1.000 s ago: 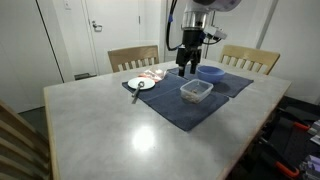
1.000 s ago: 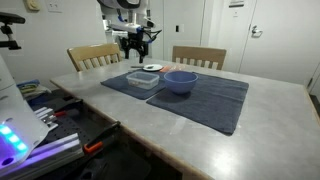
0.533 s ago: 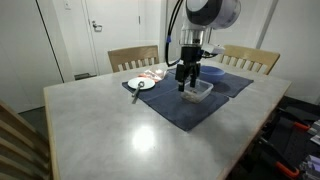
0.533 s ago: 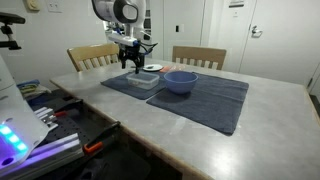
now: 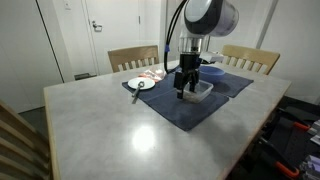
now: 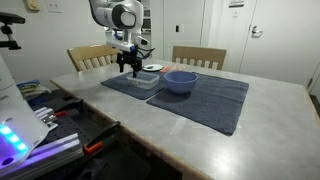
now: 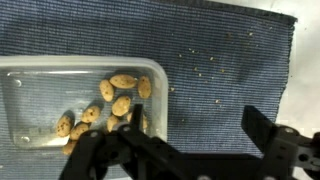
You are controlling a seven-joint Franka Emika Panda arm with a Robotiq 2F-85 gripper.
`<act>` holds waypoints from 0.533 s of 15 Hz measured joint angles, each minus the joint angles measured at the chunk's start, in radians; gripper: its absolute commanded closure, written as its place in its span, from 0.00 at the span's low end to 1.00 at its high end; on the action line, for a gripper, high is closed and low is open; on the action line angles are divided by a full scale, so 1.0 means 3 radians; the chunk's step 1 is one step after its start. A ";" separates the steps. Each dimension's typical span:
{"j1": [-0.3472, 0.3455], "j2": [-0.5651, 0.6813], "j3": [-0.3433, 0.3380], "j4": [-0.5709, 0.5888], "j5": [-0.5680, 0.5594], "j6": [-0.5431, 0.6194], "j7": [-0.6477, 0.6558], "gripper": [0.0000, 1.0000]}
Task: Pour the things in the lunchbox into the bowl
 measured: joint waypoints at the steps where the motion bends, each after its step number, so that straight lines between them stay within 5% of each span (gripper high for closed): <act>1: 0.0000 0.0016 0.0002 0.0000 0.0000 0.0013 0.0014 0.34; 8: -0.0020 0.0023 -0.0024 0.0001 -0.0005 0.0026 0.0060 0.84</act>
